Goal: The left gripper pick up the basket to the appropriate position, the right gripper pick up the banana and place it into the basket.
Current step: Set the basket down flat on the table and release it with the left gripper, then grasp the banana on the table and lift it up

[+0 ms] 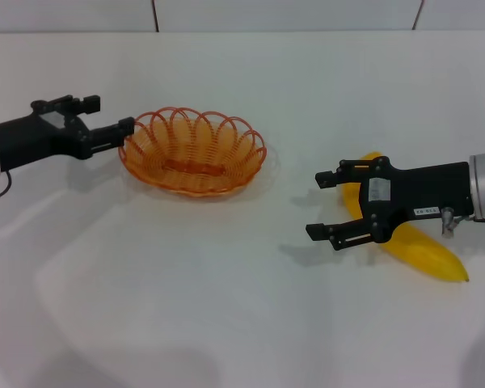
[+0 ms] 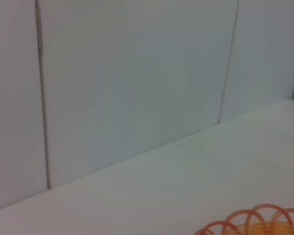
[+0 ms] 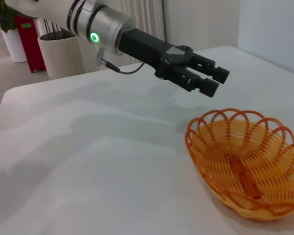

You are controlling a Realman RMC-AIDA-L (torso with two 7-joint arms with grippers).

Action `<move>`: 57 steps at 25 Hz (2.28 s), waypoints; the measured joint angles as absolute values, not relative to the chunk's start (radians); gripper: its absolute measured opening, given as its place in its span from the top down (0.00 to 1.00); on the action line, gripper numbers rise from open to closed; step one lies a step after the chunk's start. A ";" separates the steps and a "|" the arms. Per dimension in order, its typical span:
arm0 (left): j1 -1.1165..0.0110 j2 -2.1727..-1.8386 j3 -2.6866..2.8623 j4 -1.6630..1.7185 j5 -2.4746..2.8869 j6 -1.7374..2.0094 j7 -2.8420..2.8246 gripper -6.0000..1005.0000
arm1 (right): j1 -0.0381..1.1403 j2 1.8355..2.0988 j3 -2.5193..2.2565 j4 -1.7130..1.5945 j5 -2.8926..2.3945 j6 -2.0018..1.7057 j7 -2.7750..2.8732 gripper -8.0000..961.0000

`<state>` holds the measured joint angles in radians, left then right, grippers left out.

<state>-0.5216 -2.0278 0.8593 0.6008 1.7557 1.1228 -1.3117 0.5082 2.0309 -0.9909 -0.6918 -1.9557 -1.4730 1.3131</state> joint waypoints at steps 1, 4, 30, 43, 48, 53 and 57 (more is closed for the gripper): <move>-0.517 -2.028 0.860 0.604 1.756 1.131 -1.309 0.24 | 0.508 2.031 -0.991 -0.692 -1.956 -1.472 1.313 0.07; -0.502 -2.028 0.860 0.606 1.755 1.146 -1.304 0.24 | 0.508 2.031 -0.991 -0.692 -1.956 -1.470 1.313 0.07; -0.375 -2.012 0.851 0.601 1.763 1.311 -1.087 0.25 | 0.501 2.043 -0.979 -0.702 -1.940 -1.464 1.304 0.08; -0.354 -2.008 0.851 0.598 1.767 1.313 -1.072 0.25 | 0.484 2.046 -1.044 -0.829 -1.930 -1.360 1.401 0.08; -0.350 -2.008 0.849 0.598 1.767 1.313 -1.071 0.25 | 0.425 2.046 -1.185 -0.995 -1.950 -1.273 1.551 0.08; -0.349 -2.008 0.849 0.598 1.767 1.309 -1.071 0.25 | 0.375 2.046 -1.276 -1.144 -2.028 -1.235 1.700 0.08; -0.349 -2.008 0.850 0.598 1.767 1.306 -1.071 0.25 | 0.363 2.046 -1.291 -1.200 -2.088 -1.239 1.783 0.08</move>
<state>-0.3487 -2.0079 0.8497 0.5982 1.7673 1.3057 -1.0707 0.3633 2.0463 -1.2913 -1.1997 -2.0881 -1.2390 1.7835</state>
